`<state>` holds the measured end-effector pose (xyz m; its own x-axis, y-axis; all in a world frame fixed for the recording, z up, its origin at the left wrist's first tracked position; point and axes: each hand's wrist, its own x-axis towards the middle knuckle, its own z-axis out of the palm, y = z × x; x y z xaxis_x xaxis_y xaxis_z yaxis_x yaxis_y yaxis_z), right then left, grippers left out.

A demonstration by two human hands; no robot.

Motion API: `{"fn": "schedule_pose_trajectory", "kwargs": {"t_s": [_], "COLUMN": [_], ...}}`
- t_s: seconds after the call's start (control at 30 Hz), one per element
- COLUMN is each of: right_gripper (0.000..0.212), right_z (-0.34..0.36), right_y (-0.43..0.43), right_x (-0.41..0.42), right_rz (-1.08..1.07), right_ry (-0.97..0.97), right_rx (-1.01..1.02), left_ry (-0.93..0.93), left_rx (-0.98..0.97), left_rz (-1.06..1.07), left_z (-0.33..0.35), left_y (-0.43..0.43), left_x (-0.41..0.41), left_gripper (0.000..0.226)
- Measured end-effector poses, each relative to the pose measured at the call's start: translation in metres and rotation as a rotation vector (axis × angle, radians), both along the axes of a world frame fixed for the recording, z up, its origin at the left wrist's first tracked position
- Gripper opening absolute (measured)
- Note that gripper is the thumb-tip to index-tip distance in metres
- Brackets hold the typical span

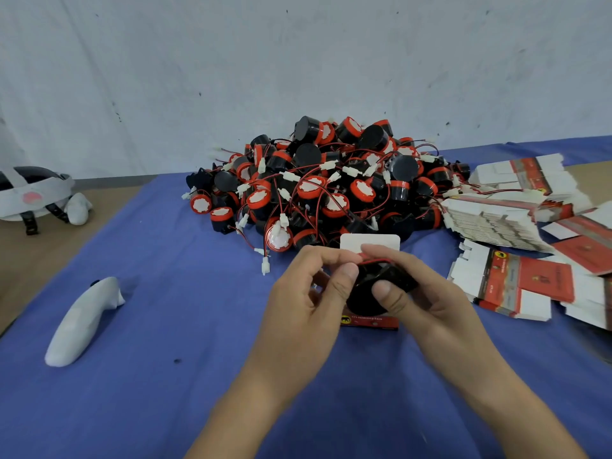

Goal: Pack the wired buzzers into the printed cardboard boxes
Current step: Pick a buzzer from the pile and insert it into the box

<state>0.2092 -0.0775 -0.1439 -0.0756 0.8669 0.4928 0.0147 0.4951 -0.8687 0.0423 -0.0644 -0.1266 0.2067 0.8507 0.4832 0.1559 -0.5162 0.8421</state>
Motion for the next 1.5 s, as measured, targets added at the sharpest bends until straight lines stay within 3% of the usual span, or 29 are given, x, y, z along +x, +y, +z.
{"fn": "schedule_pose_trajectory", "kwargs": {"t_s": [0.07,0.2,0.27,0.37,0.43,0.57,0.7,0.97,1.23,1.5], "right_gripper": [0.029,0.026,0.032,0.017,0.029,0.018,0.023,0.018,0.021,0.015], "right_z": [0.002,0.002,0.001,0.006,0.006,0.009,0.007,0.007,0.004,0.003], "right_y": [0.001,0.001,0.001,0.005,0.008,0.004,0.003,0.001,0.001,0.002], "right_x": [0.002,0.004,0.003,-0.003,-0.005,-0.011,-0.016,-0.019,-0.022,-0.022], "right_rz": [-0.028,0.026,0.113,0.185,0.173,0.170,0.235,0.292,0.231,0.160], "right_ry": [0.016,0.138,0.252,0.438,0.543,0.577,0.707,0.781,0.717,0.692], "right_rx": [0.032,0.035,-0.035,-0.194,-0.277,-0.276,-0.339,-0.334,-0.320,-0.294], "left_ry": [-0.085,-0.140,-0.185,-0.214,-0.206,-0.156,-0.102,-0.007,-0.188,-0.276], "left_rx": [-0.135,-0.189,-0.233,-0.267,-0.260,-0.175,-0.071,0.015,-0.145,-0.212], "left_rz": [-0.088,-0.131,-0.154,-0.159,-0.160,-0.199,-0.149,-0.089,-0.127,-0.083], "left_z": [0.003,0.006,0.007,0.005,0.001,-0.005,-0.005,-0.008,-0.007,-0.011], "left_y": [-0.001,-0.001,0.000,0.001,0.000,-0.004,-0.003,-0.001,-0.001,0.001], "left_x": [-0.001,-0.001,0.001,0.002,0.004,0.010,0.010,0.010,0.014,0.016], "left_gripper": [0.014,0.015,0.014,0.017,0.018,0.022,0.018,0.023,0.017,0.027]}}
